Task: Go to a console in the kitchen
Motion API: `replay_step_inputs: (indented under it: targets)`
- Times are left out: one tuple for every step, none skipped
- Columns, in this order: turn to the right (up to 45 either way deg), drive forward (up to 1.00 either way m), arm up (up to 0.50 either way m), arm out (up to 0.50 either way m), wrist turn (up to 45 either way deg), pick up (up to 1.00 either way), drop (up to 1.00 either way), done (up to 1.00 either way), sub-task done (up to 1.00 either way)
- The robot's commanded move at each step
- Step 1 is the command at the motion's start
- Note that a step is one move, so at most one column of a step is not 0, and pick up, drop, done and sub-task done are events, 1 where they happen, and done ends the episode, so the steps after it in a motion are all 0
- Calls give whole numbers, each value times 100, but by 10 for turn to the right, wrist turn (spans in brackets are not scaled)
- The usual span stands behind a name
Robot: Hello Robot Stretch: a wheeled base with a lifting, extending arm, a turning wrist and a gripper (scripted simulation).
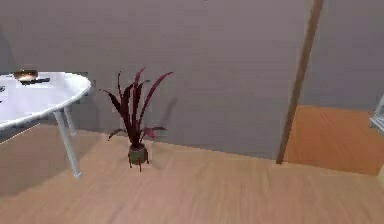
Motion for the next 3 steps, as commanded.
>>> replay_step_inputs:
  targets:
    - [390, 0, 0, 0, 0, 0, 0, 0, 0]
    - [0, 100, 0, 0, 0, 0, 0, 0, 0]
    - [30, 0, 0, 0, 0, 0, 0, 0, 0]
